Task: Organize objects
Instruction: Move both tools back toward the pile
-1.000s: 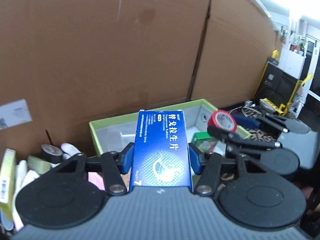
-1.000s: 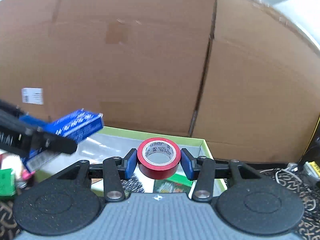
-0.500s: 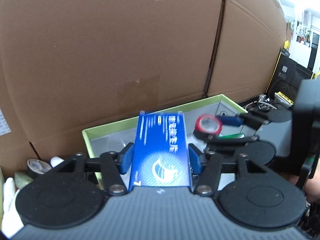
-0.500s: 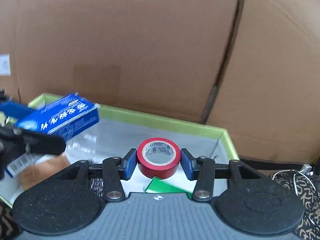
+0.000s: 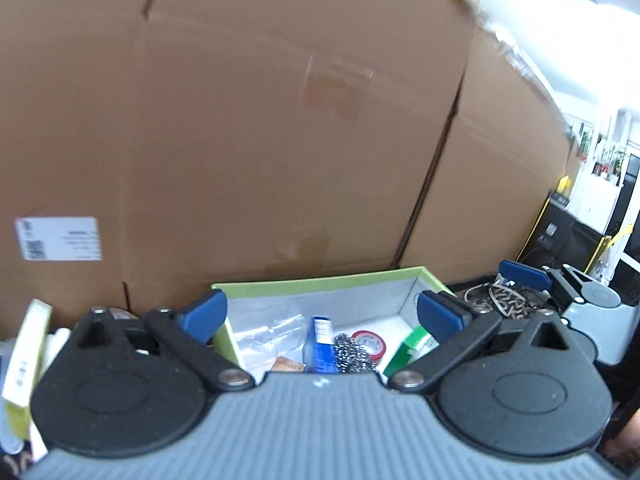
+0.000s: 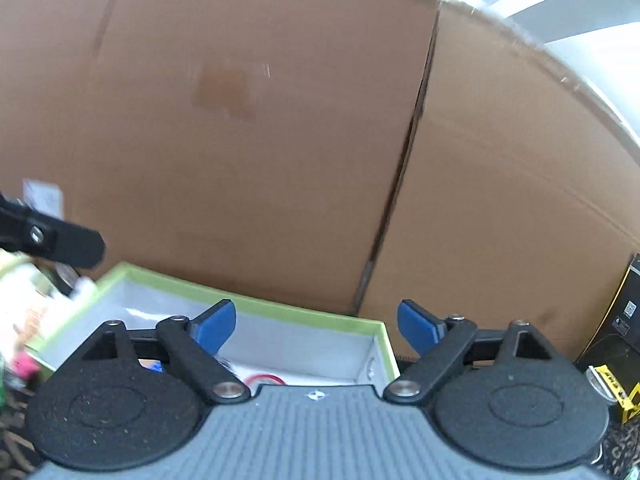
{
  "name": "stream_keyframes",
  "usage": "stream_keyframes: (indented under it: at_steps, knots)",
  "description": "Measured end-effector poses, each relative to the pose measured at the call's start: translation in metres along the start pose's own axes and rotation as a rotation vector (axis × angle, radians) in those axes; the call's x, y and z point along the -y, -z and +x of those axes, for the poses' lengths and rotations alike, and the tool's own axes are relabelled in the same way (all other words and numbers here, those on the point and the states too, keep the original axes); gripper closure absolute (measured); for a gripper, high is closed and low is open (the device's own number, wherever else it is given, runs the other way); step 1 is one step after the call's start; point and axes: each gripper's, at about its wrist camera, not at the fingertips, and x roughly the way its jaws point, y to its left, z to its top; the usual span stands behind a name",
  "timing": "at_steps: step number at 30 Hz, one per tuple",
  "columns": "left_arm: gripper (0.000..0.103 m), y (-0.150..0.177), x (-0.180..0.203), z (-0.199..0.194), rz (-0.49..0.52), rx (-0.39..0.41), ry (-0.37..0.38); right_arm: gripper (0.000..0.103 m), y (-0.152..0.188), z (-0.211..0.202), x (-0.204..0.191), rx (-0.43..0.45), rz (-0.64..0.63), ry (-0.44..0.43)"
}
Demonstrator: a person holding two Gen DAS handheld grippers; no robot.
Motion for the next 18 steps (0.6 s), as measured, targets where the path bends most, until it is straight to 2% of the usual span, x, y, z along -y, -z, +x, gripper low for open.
stream_keyframes:
  at_steps: [4,8,12,18]
  knots:
    - [0.000,0.011,0.006,-0.035,0.022,0.012,-0.035,0.008,-0.001,-0.046,-0.014,0.029,0.041,-0.024]
    - [0.000,0.029,0.006,-0.073,0.051,0.013,-0.083,0.007,0.010,-0.057,-0.029,0.033,0.060,-0.075]
    - [0.000,0.047,-0.020,-0.117,0.019,0.008,-0.104,0.007,0.031,-0.076,-0.050,0.004,0.041,-0.106]
    - [0.000,0.085,-0.060,-0.140,-0.053,-0.075,-0.165,0.007,0.059,-0.074,-0.084,-0.073,0.041,-0.190]
